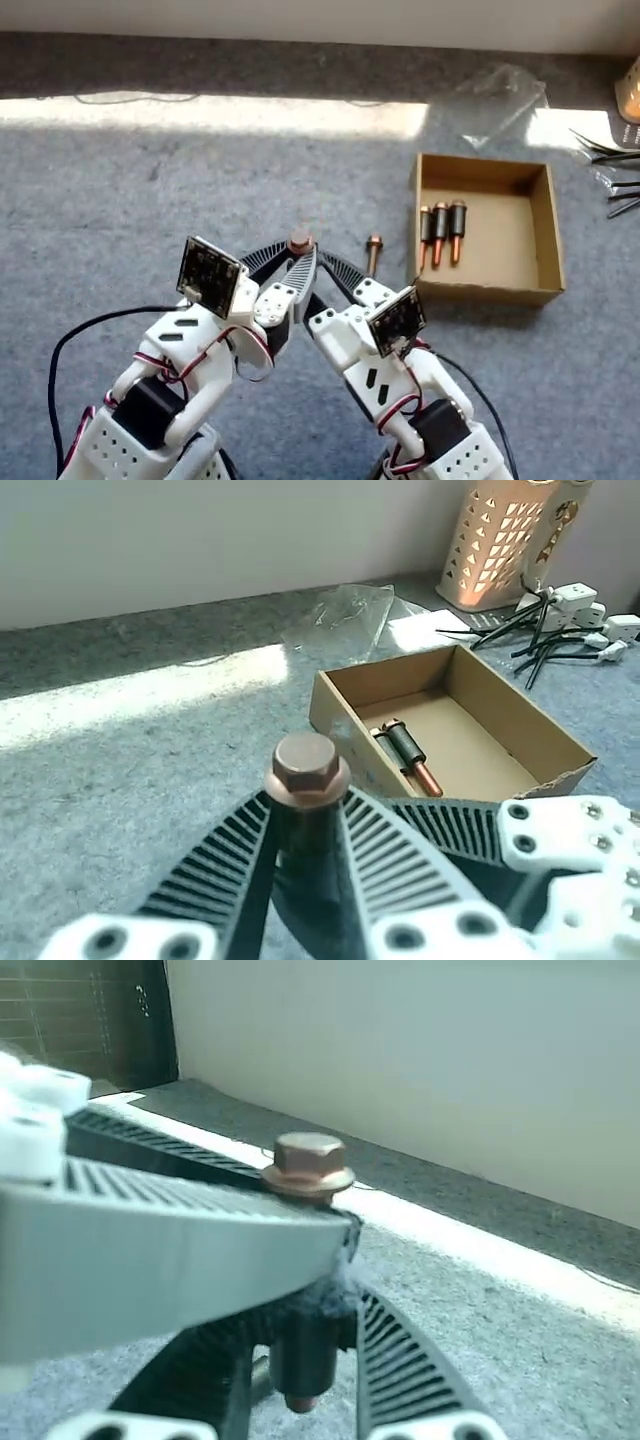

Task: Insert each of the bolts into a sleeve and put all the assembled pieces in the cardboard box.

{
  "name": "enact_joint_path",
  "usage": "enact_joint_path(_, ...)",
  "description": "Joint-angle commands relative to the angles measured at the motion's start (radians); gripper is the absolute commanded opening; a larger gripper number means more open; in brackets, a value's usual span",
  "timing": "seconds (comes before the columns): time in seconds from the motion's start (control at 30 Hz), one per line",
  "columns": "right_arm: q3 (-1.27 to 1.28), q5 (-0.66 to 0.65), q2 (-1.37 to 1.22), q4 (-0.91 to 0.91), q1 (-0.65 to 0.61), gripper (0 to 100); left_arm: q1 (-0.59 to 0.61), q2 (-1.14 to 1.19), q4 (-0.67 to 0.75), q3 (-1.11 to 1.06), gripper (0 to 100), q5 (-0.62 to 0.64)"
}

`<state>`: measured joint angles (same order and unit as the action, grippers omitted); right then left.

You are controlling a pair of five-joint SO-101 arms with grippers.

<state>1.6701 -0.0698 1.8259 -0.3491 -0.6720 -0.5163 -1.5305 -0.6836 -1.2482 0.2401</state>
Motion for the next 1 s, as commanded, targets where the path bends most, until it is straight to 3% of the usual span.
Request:
enact_joint_path(0.0, 0.117, -0.008, 0.01, 0.024, -0.001, 0.5, 0.013, -0.053, 0.023, -0.002, 13, -0.011)
enact_joint_path(0.53, 0.114, -0.008, 0.01, 0.024, -0.001, 0.5, 0.019, -0.053, 0.02, -0.004, 17, -0.014)
enact_joint_path(0.67, 0.114, -0.008, 0.01, 0.022, -0.001, 0.5, 0.054, -0.045, 0.02, -0.005, 17, -0.101)
enact_joint_path(0.97, 0.114, -0.008, 0.01, 0.022, 0.001, 0.5, 0.093, 0.191, 0.023, 0.079, 17, -0.109)
